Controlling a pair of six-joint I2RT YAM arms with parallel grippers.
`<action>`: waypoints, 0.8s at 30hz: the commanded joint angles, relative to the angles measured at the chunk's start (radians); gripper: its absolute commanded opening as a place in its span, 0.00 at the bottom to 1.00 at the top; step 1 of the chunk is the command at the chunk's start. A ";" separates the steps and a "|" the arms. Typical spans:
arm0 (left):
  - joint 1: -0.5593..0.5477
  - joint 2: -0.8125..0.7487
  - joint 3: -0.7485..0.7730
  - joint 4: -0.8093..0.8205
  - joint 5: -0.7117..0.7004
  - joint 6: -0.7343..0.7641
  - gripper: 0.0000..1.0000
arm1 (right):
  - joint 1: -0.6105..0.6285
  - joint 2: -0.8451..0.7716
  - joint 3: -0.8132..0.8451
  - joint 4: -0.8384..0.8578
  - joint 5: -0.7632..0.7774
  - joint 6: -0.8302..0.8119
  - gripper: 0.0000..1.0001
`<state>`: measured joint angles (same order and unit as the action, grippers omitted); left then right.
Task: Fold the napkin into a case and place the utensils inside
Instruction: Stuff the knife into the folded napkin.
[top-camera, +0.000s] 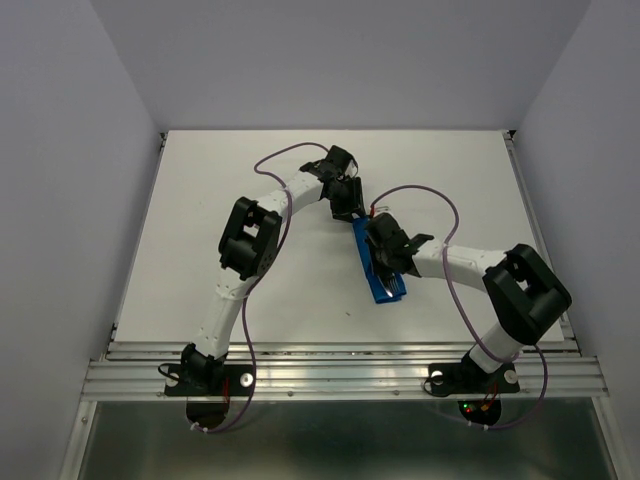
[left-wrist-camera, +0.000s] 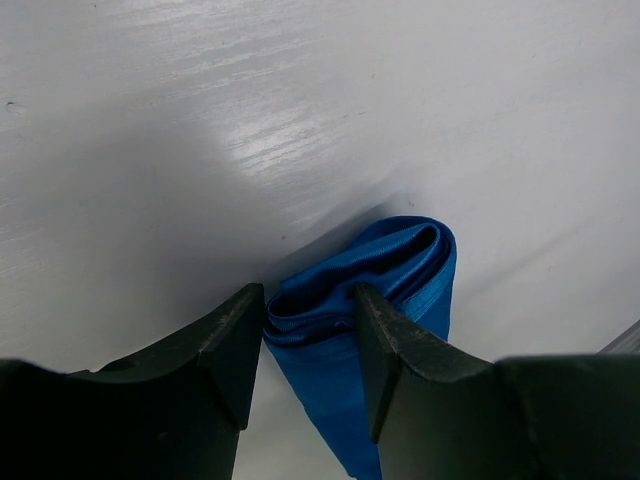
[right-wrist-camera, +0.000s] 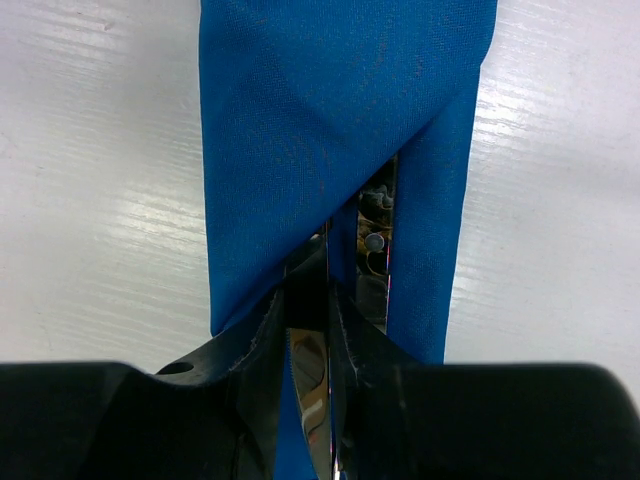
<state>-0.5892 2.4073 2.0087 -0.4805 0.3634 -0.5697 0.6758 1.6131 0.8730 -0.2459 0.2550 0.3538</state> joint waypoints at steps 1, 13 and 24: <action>-0.017 -0.028 -0.041 -0.063 -0.011 0.021 0.52 | 0.002 0.002 0.037 0.079 0.035 0.017 0.12; -0.017 -0.028 -0.048 -0.055 -0.009 0.018 0.52 | 0.002 -0.090 0.021 0.014 0.004 0.025 0.38; -0.017 -0.025 -0.045 -0.053 -0.006 0.014 0.52 | 0.002 -0.111 -0.032 0.002 -0.026 0.037 0.38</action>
<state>-0.5892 2.4016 1.9957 -0.4671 0.3641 -0.5697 0.6754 1.5150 0.8631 -0.2466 0.2398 0.3813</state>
